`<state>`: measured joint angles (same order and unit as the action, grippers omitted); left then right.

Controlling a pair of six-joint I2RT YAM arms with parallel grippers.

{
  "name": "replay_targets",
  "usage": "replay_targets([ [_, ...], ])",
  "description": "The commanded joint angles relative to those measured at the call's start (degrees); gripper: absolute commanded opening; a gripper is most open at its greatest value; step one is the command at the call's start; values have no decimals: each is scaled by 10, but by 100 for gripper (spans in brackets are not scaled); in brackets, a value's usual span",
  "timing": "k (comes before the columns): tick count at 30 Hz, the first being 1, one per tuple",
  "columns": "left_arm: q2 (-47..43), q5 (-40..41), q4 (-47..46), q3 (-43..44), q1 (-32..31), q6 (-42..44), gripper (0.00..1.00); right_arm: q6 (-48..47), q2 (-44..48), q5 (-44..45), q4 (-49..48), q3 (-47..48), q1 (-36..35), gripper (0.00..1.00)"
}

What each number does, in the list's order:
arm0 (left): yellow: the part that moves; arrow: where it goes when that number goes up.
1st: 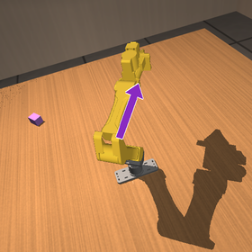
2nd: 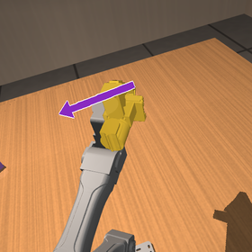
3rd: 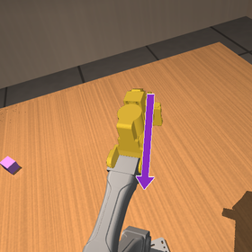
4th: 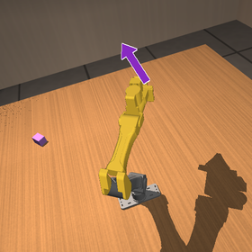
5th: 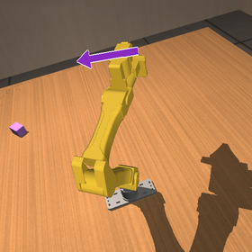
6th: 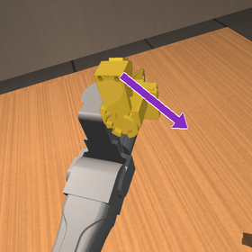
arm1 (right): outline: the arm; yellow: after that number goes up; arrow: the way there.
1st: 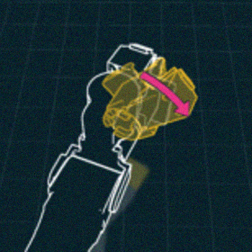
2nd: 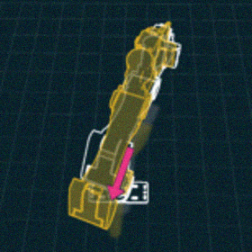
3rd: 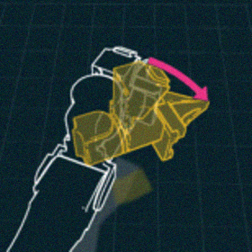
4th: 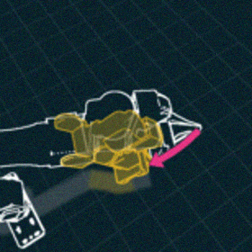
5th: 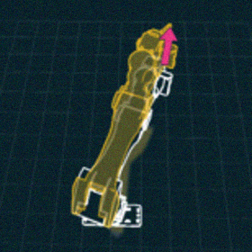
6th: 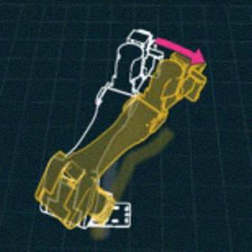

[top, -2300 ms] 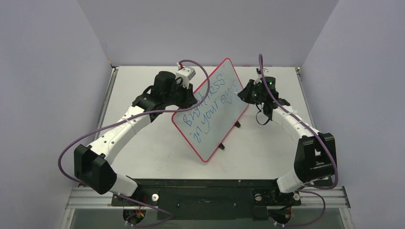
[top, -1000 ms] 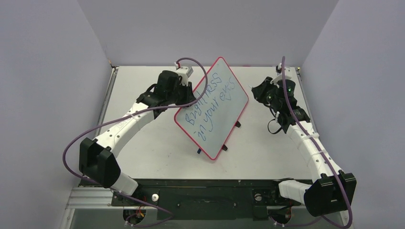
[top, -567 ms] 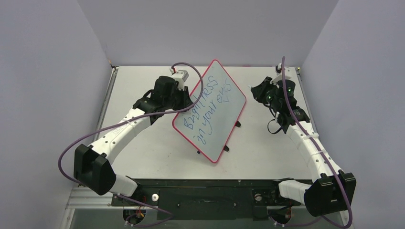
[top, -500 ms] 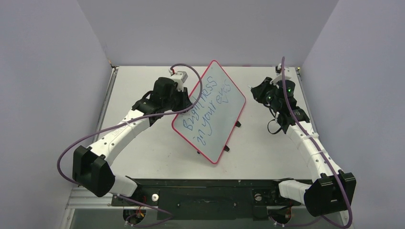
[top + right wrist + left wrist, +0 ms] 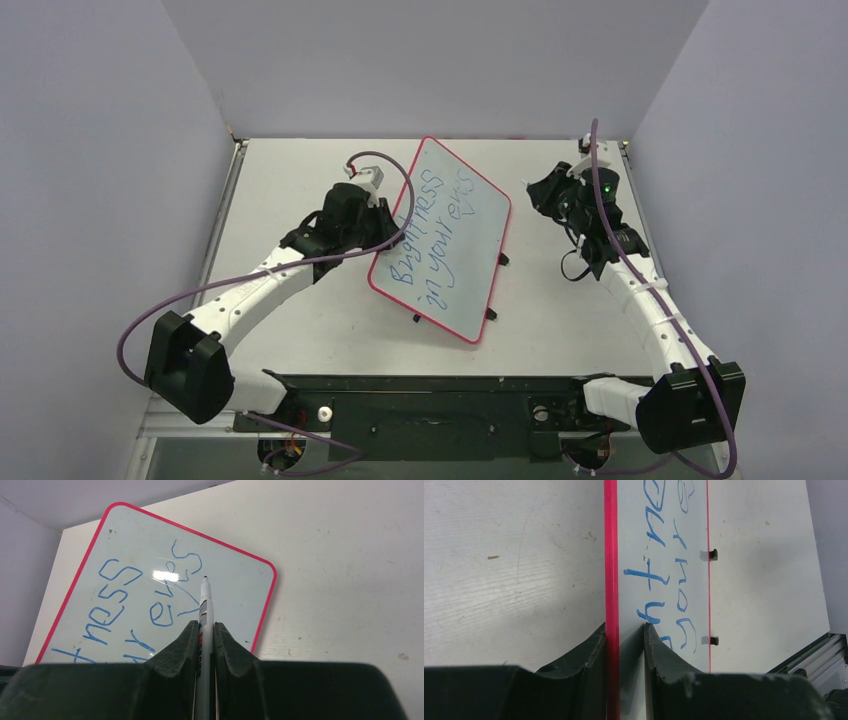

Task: Write a sentence on the whiteboard
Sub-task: Place the whiteboard on the whiteboard stand.

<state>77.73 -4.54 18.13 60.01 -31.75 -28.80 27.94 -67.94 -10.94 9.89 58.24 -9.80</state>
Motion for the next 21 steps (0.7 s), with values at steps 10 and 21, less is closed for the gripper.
replay_targets([
  [10,173,-63,-2,6,-156,-22,0,1,31,8,-16,-4,35,0],
  [21,247,-62,-6,79,-198,-19,0,5,52,26,-13,-12,55,0],
])
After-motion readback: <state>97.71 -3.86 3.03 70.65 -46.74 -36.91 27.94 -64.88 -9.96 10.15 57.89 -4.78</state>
